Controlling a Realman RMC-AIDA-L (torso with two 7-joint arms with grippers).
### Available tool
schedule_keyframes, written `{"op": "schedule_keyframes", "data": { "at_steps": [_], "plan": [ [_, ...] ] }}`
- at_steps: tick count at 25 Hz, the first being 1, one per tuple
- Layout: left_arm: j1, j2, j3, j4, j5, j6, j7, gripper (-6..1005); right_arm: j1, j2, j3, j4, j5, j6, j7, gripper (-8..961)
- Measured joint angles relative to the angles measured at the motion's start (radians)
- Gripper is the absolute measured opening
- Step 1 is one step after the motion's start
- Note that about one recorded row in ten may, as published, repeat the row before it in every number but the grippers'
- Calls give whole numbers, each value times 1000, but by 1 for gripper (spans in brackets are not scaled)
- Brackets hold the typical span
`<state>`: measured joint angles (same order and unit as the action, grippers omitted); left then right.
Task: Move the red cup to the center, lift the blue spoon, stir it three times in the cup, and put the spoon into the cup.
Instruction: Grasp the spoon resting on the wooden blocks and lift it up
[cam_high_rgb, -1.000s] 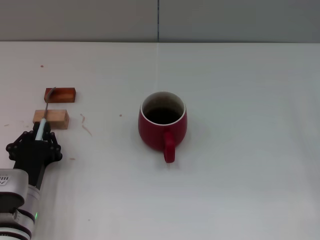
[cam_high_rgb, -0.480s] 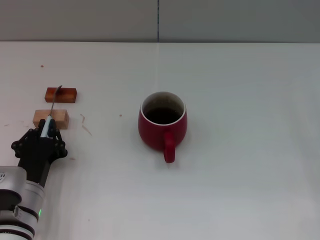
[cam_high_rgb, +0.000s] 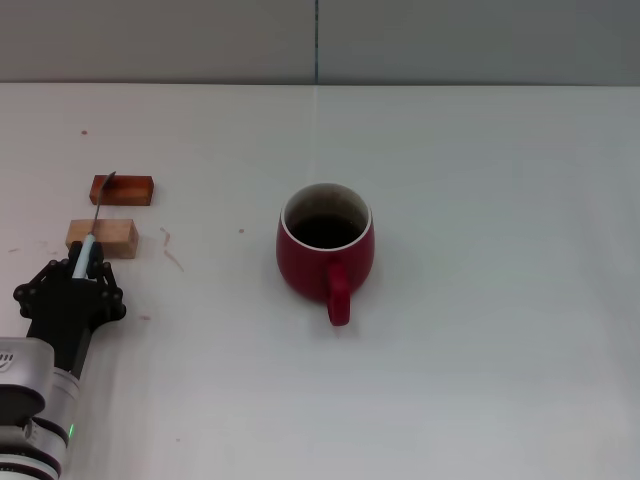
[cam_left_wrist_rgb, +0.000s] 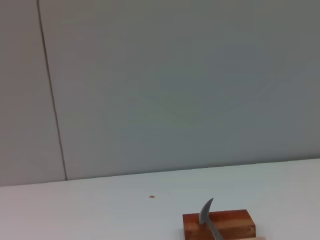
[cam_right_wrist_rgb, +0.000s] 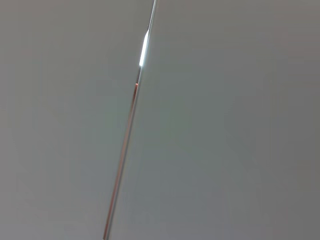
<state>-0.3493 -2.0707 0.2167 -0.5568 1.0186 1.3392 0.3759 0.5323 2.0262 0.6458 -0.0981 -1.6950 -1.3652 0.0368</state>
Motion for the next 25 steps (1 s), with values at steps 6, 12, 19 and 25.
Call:
{"op": "schedule_keyframes", "data": {
  "at_steps": [6, 12, 19, 25],
  "plan": [
    [1, -2, 3, -1, 1, 0, 34, 153, 0, 0, 0, 1, 0, 0, 0, 650],
    [1, -2, 4, 0, 5, 0, 50, 153, 0, 0, 0, 1, 0, 0, 0, 650],
    [3, 1, -26, -9, 5, 7, -21, 152, 0, 0, 0, 1, 0, 0, 0, 650],
    [8, 5, -28, -3, 5, 7, -138, 151, -1, 3, 0, -2, 0, 0, 0, 650]
  ]
}}
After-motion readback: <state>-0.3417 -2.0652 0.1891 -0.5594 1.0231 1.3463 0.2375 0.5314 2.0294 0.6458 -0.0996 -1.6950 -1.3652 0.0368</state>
